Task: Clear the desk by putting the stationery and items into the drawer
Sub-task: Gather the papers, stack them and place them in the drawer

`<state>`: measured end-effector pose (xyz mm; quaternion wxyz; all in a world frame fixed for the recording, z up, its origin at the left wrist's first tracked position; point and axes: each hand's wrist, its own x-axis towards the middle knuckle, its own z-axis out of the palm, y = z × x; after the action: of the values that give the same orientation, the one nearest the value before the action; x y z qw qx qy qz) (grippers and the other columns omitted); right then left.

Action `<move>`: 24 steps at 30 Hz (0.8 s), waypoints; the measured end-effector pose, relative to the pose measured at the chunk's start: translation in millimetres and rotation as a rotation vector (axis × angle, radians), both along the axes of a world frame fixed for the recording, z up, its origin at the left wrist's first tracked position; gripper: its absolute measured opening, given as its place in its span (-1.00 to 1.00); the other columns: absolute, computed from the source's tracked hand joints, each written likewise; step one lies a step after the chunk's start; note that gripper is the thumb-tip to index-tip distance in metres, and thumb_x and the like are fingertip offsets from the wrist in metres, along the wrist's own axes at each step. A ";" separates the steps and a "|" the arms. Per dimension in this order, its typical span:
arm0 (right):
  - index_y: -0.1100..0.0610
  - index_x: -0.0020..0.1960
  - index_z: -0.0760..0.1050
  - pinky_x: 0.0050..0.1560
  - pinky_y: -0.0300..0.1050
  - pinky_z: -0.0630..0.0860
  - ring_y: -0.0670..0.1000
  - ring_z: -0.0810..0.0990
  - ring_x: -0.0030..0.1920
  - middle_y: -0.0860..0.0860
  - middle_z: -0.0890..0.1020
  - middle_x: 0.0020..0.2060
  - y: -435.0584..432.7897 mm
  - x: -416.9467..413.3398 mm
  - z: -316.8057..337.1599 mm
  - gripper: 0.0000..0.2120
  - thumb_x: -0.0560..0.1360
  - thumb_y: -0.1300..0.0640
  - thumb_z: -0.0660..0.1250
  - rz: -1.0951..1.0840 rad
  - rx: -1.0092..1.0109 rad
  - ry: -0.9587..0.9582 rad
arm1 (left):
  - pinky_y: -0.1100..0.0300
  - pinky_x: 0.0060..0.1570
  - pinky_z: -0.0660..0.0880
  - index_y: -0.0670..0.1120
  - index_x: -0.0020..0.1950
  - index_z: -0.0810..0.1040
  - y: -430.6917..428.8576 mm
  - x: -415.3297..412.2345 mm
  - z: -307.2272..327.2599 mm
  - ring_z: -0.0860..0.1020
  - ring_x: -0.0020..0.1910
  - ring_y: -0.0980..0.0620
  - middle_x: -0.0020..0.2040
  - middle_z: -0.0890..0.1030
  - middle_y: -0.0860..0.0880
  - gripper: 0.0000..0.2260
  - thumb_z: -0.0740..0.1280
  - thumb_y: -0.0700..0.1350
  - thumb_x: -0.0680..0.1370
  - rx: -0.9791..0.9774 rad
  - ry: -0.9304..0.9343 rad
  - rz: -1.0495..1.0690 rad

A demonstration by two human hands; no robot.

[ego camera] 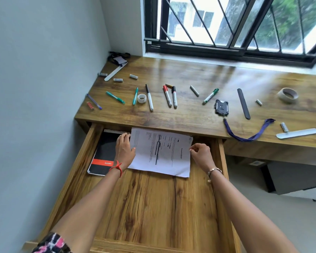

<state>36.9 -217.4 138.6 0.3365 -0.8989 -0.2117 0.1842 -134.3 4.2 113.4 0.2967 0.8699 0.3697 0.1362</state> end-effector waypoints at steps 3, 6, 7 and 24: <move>0.29 0.05 0.56 -0.35 -0.42 0.34 -0.10 0.51 -0.28 0.12 0.62 -0.14 -4.3 -6.6 8.9 -0.83 0.52 0.23 0.27 0.015 0.001 -0.025 | 0.06 0.44 0.15 -0.27 0.37 0.31 -1.3 -6.4 6.6 0.19 0.42 -0.13 0.38 0.31 -0.20 -0.53 0.31 -0.31 0.48 0.022 -0.006 -0.015; 0.28 0.04 0.56 -0.32 -0.41 0.36 -0.07 0.53 -0.22 0.14 0.62 -0.12 -6.8 -10.3 15.2 -0.83 0.52 0.23 0.28 0.034 0.004 -0.050 | 0.09 0.44 0.14 -0.27 0.35 0.35 -2.9 -10.8 11.3 0.20 0.42 -0.12 0.37 0.33 -0.19 -0.57 0.30 -0.32 0.48 0.034 -0.013 -0.031; 0.28 0.04 0.57 -0.31 -0.40 0.37 -0.06 0.54 -0.22 0.14 0.63 -0.12 -7.3 -11.2 17.0 -0.84 0.52 0.24 0.28 0.038 0.006 -0.056 | 0.09 0.44 0.14 -0.27 0.34 0.36 -3.3 -12.7 12.3 0.20 0.42 -0.12 0.37 0.34 -0.19 -0.59 0.30 -0.32 0.49 0.040 -0.015 -0.037; 0.26 -0.03 0.60 -0.10 -0.17 0.50 0.04 0.59 -0.12 0.15 0.65 -0.12 -51.1 11.6 40.1 -0.85 0.51 0.23 0.28 -0.037 -0.016 -0.128 | 0.07 0.38 0.21 -0.26 0.27 0.42 -40.4 34.2 28.4 0.29 0.36 -0.14 0.29 0.41 -0.19 -0.67 0.26 -0.29 0.51 0.044 -0.034 -0.230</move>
<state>48.4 -268.5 178.7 0.3186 -0.9152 -0.2146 0.1219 -100.1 -36.2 141.7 0.2974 0.9104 0.2593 0.1243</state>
